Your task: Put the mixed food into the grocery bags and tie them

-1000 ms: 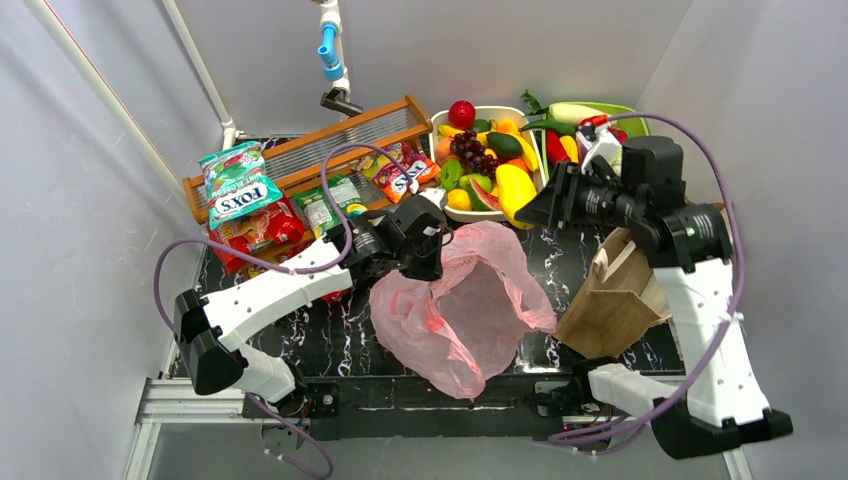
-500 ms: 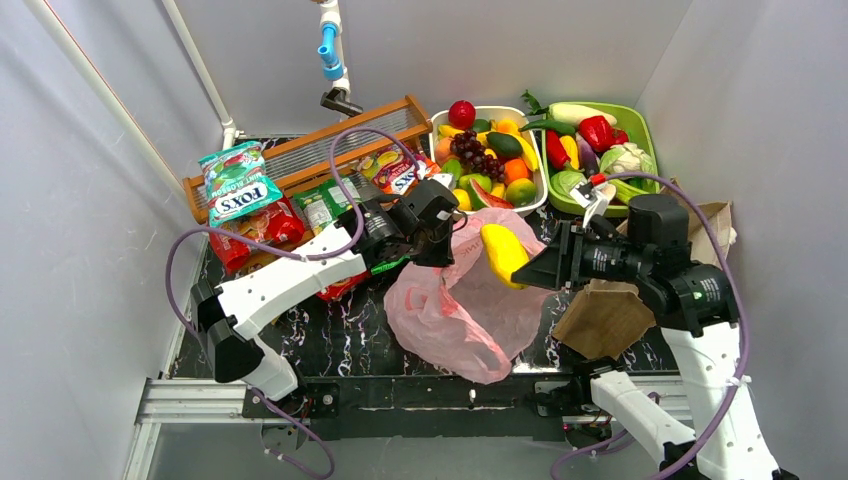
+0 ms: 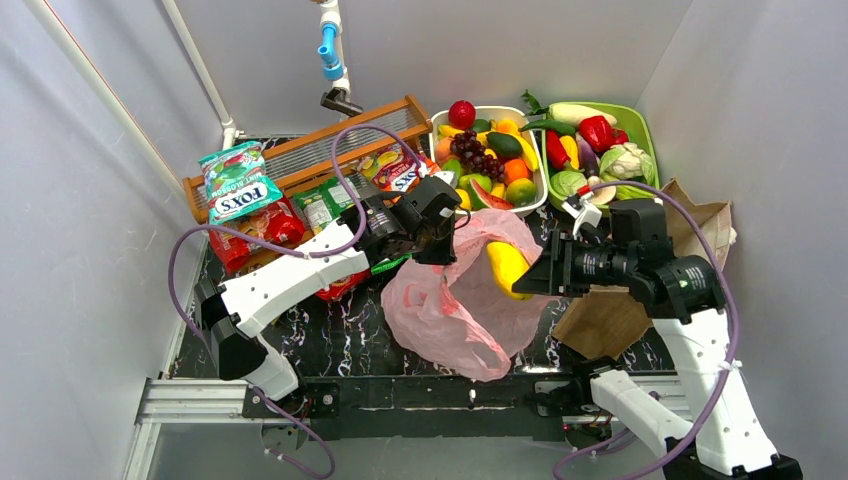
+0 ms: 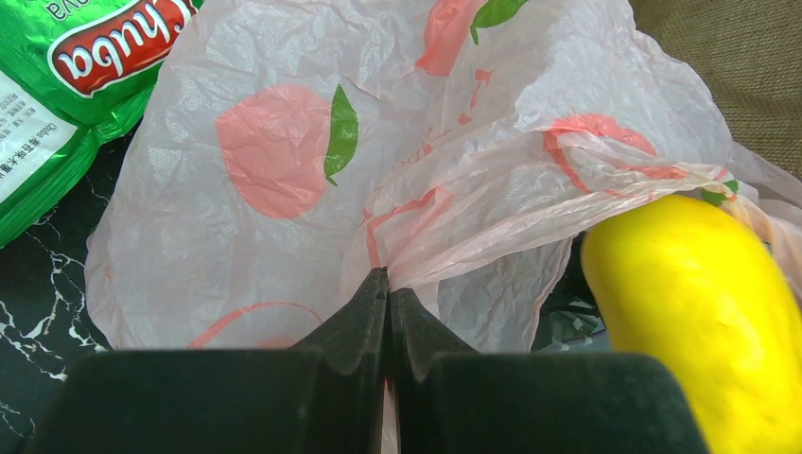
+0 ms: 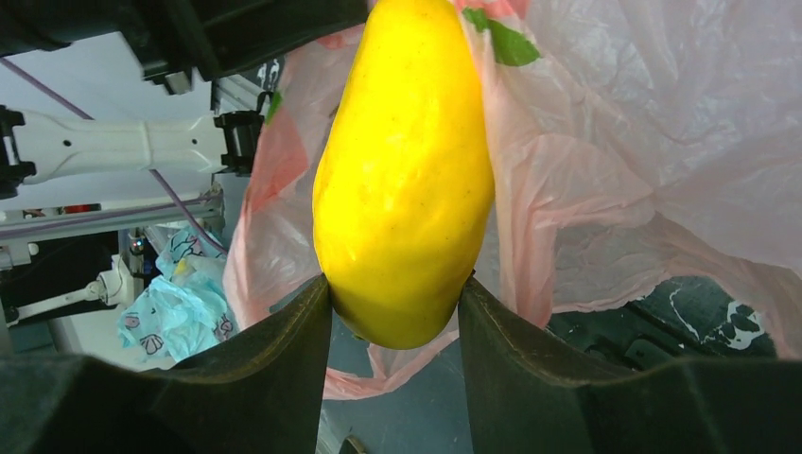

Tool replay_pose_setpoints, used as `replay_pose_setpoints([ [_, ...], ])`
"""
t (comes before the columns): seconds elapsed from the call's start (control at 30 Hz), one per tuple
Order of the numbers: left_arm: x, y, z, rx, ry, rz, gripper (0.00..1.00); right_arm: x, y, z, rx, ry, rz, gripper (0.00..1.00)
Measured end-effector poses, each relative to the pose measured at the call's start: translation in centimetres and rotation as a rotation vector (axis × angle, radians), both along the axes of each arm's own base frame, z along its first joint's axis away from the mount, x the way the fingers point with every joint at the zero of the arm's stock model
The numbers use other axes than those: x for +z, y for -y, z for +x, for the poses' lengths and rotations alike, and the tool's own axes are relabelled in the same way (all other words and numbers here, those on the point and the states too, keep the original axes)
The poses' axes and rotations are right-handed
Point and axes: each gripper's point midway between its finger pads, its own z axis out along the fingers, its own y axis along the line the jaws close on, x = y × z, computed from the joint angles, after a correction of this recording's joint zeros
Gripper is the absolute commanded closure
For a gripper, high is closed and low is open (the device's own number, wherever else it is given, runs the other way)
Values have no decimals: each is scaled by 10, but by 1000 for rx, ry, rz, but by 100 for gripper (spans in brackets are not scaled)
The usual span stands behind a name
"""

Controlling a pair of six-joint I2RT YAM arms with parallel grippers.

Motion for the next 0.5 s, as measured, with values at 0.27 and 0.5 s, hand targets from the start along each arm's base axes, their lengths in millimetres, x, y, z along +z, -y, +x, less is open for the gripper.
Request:
replay_pose_setpoints([
  [0.27, 0, 1, 0, 0, -3, -4, 100, -23, -2, 11, -9, -85, -62, 99],
  [0.5, 0, 1, -2, -2, -9, -8, 100, -33, -6, 24, -7, -121, -95, 29],
])
